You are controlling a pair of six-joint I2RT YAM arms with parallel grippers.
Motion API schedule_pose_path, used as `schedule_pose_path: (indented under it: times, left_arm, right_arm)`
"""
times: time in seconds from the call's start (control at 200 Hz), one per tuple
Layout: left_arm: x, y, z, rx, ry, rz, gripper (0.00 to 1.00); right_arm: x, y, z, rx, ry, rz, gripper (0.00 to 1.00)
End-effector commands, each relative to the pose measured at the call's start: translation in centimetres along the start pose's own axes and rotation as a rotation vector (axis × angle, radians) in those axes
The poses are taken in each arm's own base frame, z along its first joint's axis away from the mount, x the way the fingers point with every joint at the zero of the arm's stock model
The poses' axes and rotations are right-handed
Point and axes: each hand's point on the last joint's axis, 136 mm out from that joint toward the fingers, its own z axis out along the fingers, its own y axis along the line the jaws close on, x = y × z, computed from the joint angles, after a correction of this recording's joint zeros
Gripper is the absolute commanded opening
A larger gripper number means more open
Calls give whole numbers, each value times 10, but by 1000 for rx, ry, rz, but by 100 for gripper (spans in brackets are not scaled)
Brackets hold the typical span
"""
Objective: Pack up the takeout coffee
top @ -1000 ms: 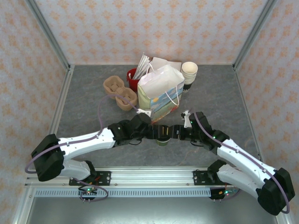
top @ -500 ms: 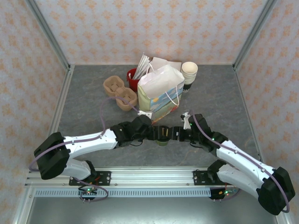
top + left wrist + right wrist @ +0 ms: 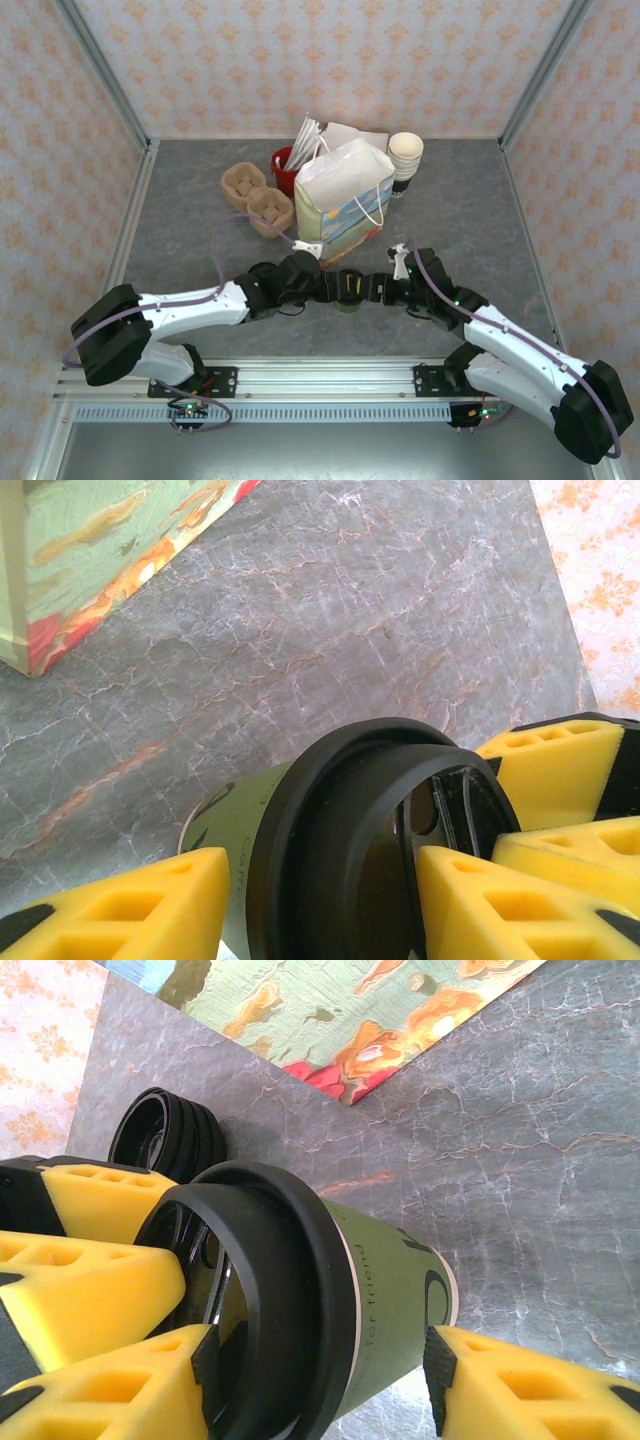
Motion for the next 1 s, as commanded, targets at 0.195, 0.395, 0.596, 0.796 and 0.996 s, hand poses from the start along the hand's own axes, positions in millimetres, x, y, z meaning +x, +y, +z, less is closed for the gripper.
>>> schedule_pose_path:
  times: [0.195, 0.395, 0.596, 0.796, 0.996]
  left_arm:
    - [35, 43, 6, -111, 97, -16, 51]
    - [18, 25, -2, -87, 70, 11, 54]
    - [-4, 3, -13, -80, 44, 59, 57]
    - [-22, -9, -25, -87, 10, 94, 62]
    - [-36, -19, -40, -85, -17, 118, 65]
  right_arm:
    - [23, -39, 6, 146, 53, 37, 55]
    - [6, -26, -1, 146, 21, 30, 56]
    - [-13, -10, -8, 124, -11, 27, 58]
    - [-23, -2, -10, 122, -22, 16, 58]
    - [-29, 4, -15, 119, -31, 19, 58]
